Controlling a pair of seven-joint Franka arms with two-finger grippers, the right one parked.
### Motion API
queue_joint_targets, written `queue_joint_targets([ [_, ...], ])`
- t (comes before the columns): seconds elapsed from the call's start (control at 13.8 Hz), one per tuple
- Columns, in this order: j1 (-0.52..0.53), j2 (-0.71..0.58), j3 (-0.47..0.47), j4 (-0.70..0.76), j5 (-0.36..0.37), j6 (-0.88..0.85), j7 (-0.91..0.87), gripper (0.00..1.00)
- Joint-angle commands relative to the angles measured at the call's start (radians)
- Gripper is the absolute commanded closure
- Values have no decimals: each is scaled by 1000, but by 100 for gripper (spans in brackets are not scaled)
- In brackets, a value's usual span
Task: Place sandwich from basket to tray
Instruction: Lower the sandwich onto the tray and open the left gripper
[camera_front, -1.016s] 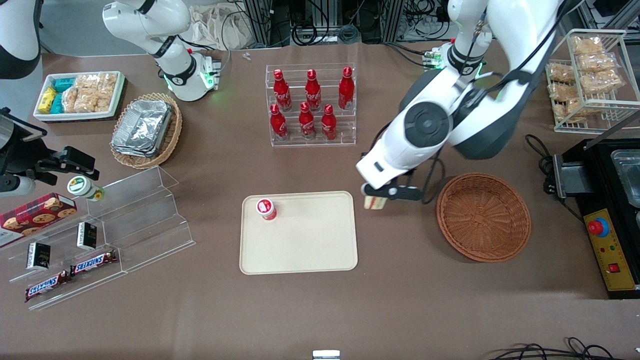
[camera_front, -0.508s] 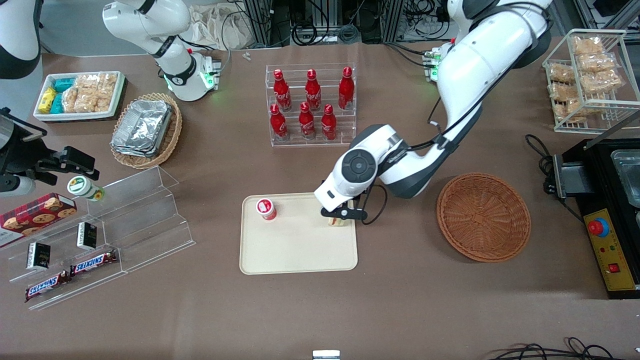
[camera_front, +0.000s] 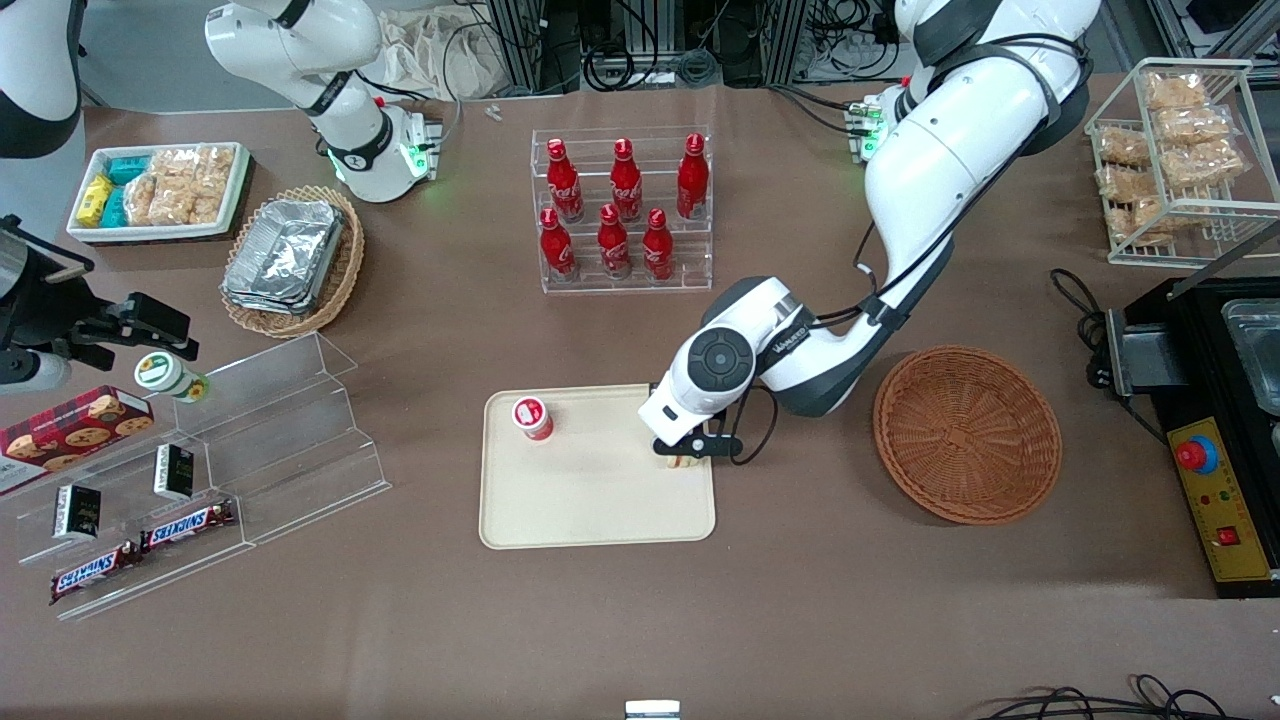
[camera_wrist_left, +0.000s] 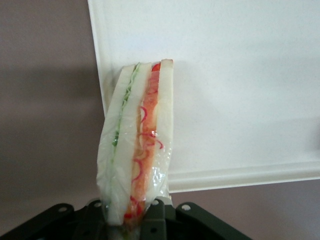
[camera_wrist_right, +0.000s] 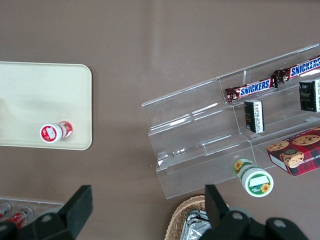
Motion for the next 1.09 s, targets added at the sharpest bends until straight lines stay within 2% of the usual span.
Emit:
queue_joint_targets([
  [0.0, -13, 15, 3, 31, 57, 19, -11, 100],
  [0.51, -13, 58, 4, 29, 113, 84, -27, 98],
  [0.58, -13, 63, 4, 29, 111, 87, -27, 77],
  [0.65, -13, 64, 4, 31, 111, 88, -27, 33],
  [0.73, -11, 64, 4, 29, 111, 94, -25, 1],
  [1.02, -8, 32, 12, 32, 111, 87, -25, 1],
])
